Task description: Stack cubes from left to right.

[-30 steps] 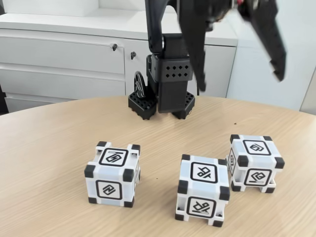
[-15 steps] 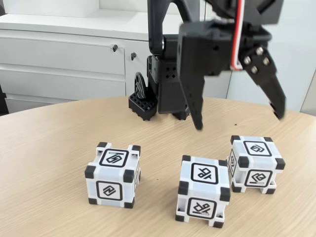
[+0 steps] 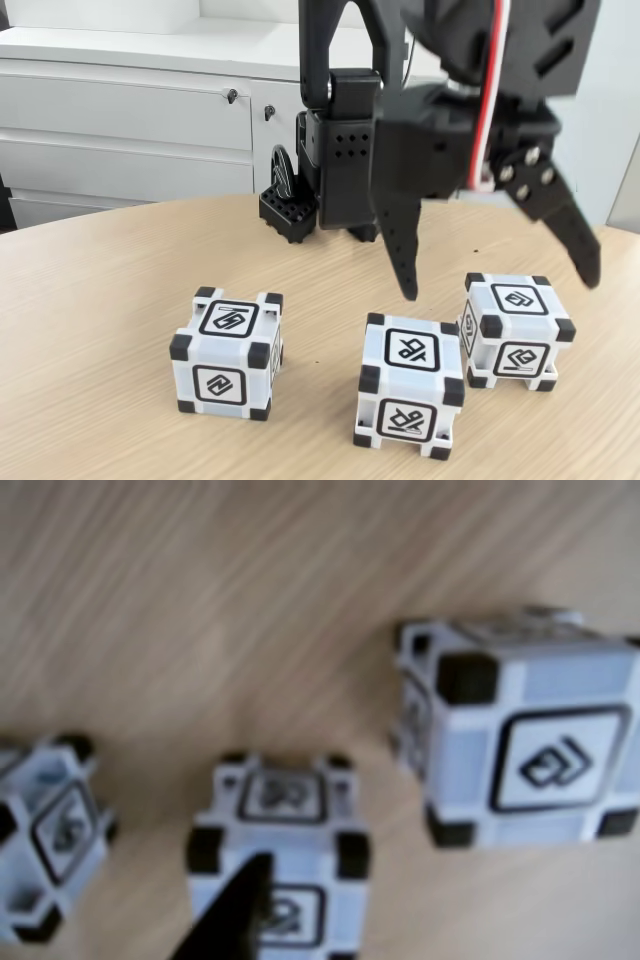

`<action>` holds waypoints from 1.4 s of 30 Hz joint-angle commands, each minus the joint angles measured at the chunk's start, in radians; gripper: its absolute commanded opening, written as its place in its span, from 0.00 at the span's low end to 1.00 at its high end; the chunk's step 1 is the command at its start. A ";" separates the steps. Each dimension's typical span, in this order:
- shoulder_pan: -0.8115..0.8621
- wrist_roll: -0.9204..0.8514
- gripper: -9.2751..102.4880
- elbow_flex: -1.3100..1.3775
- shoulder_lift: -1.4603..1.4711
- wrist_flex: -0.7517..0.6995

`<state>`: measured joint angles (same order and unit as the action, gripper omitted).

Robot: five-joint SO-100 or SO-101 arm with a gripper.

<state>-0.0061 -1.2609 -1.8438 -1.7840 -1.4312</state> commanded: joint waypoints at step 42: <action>-0.181 0.114 0.08 0.003 0.179 0.046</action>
<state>-0.2010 -1.1551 -1.8454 -1.5800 -1.3775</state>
